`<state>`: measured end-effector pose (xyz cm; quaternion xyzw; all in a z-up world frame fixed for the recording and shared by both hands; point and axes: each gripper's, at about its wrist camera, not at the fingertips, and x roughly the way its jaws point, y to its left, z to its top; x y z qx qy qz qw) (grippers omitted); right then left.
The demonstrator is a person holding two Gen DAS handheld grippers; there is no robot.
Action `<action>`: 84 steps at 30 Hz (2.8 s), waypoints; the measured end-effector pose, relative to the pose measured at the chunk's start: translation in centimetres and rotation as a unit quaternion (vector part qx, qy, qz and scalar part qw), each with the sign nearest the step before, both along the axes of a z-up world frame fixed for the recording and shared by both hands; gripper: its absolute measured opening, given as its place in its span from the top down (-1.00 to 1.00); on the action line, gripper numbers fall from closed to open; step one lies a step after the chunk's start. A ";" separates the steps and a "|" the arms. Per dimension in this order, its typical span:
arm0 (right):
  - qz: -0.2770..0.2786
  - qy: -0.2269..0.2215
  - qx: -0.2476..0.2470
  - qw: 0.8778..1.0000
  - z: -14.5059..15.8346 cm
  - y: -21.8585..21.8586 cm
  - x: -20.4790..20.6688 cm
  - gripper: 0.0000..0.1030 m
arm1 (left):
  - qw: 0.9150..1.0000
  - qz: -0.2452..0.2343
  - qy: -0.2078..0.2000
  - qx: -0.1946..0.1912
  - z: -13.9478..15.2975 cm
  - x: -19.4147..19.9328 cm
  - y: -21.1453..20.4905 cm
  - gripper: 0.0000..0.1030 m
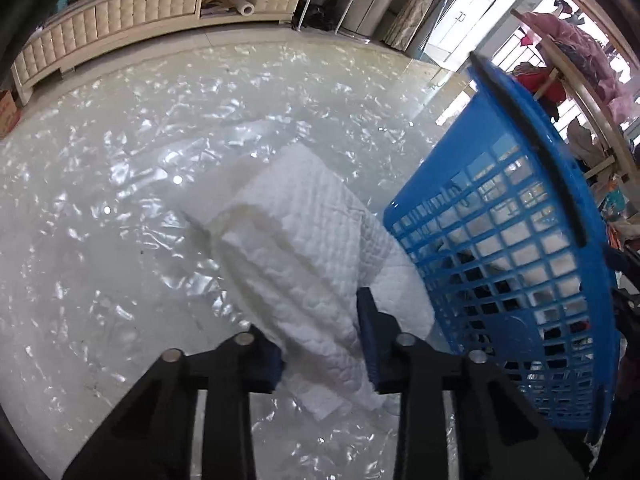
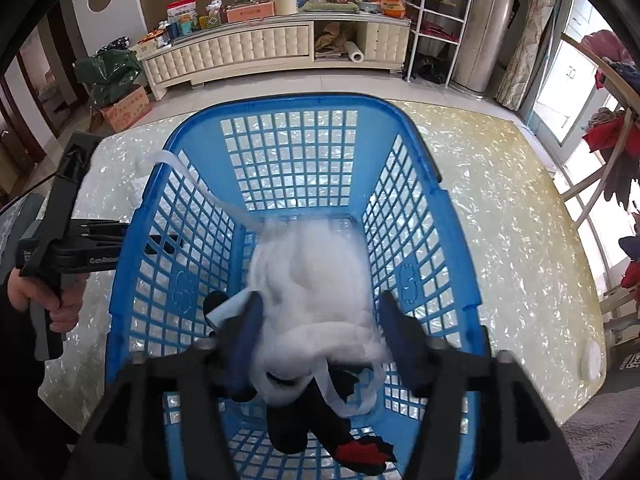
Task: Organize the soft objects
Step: 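Drop the white pad into the basket with the right tool while the left tool grasps the white towel, then carry the white towel over the blue basket and open the left tool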
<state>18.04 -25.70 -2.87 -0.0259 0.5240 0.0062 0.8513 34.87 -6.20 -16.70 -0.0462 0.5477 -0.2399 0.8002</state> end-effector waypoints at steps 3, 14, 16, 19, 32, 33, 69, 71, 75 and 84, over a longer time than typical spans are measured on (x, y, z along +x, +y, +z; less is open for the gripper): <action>-0.002 -0.006 -0.003 1.000 0.5 0.0 -0.2 -0.72 | 1.000 -0.002 -0.018 0.018 1.2 -0.9 0.0 0.54; -0.006 -0.027 -0.003 1.000 1.9 0.4 -2.4 -0.99 | 0.996 0.001 -0.077 0.035 7.4 -5.6 2.2 0.55; -0.005 -0.030 0.001 1.000 2.0 0.2 -3.1 -0.99 | 0.995 0.000 -0.093 0.046 8.6 -7.2 2.5 0.55; -0.001 -0.035 0.004 0.999 2.4 0.6 -3.7 -0.99 | 0.992 -0.011 -0.119 0.046 10.6 -9.8 2.5 0.55; 0.016 -0.063 0.026 0.998 3.8 1.5 -6.7 -0.99 | 0.983 -0.048 -0.173 0.038 15.7 -15.4 -0.2 0.55; 0.015 -0.065 0.027 0.997 3.8 1.4 -6.9 -0.99 | 0.982 -0.051 -0.177 0.039 16.1 -15.7 -0.6 0.55; -0.041 -0.097 0.059 0.993 2.6 -5.2 -7.2 -0.99 | 0.979 -0.101 -0.156 0.089 14.5 -11.1 -11.4 0.53; -0.041 -0.094 0.060 0.993 2.4 -5.2 -6.9 -0.99 | 0.979 -0.101 -0.153 0.089 14.3 -10.5 -11.7 0.52; -0.044 -0.089 0.061 0.993 1.9 -5.2 -6.6 -0.99 | 0.981 -0.104 -0.138 0.087 13.3 -9.1 -12.3 0.52; -0.053 -0.071 0.063 0.994 1.3 -5.8 -6.1 -0.99 | 0.989 -0.093 -0.079 0.086 9.7 -6.7 -12.7 0.46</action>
